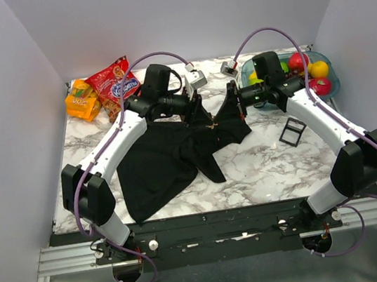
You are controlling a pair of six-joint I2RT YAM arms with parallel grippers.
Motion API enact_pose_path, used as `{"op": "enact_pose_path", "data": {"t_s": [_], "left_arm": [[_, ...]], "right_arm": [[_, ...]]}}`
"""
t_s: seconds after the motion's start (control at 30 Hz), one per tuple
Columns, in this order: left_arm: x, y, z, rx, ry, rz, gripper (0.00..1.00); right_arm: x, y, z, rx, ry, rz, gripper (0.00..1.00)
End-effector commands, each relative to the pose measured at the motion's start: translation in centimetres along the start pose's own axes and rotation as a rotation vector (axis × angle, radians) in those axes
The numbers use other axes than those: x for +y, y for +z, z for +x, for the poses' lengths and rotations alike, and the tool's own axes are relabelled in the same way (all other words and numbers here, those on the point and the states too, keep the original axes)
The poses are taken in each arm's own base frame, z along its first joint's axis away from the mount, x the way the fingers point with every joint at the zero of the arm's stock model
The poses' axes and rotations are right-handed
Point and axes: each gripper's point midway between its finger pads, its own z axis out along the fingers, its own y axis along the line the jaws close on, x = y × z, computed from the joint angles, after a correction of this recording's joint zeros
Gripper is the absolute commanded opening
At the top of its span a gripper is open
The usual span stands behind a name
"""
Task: Remove the brooch from the garment
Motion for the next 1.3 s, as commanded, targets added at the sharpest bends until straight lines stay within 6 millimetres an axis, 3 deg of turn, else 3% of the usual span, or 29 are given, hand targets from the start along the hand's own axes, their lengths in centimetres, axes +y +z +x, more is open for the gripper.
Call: {"op": "enact_pose_path", "data": {"t_s": [0.0,0.23,0.63,0.97,1.27], "left_arm": [[0.9,0.0,-0.5,0.009,0.056,-0.049,0.40],[0.8,0.1,-0.5,0.015,0.071,-0.047,0.40],[0.8,0.0,-0.2,0.035,0.113,-0.049,0.15],[1.4,-0.6,-1.1,0.056,0.178,-0.092,0.06],[-0.7,-1.8,-2.3,0.040,0.226,-0.049,0.32]], "right_arm": [[1.6,-0.3,-0.6,-0.022,-0.013,-0.060,0.00],[2.5,-0.4,-0.6,-0.028,-0.002,-0.107,0.00],[3.1,-0.4,-0.6,-0.031,0.008,-0.140,0.00],[3.1,-0.5,-0.5,-0.032,0.006,-0.141,0.01],[2.3,-0.3,0.0,-0.022,0.013,-0.096,0.00]]}}
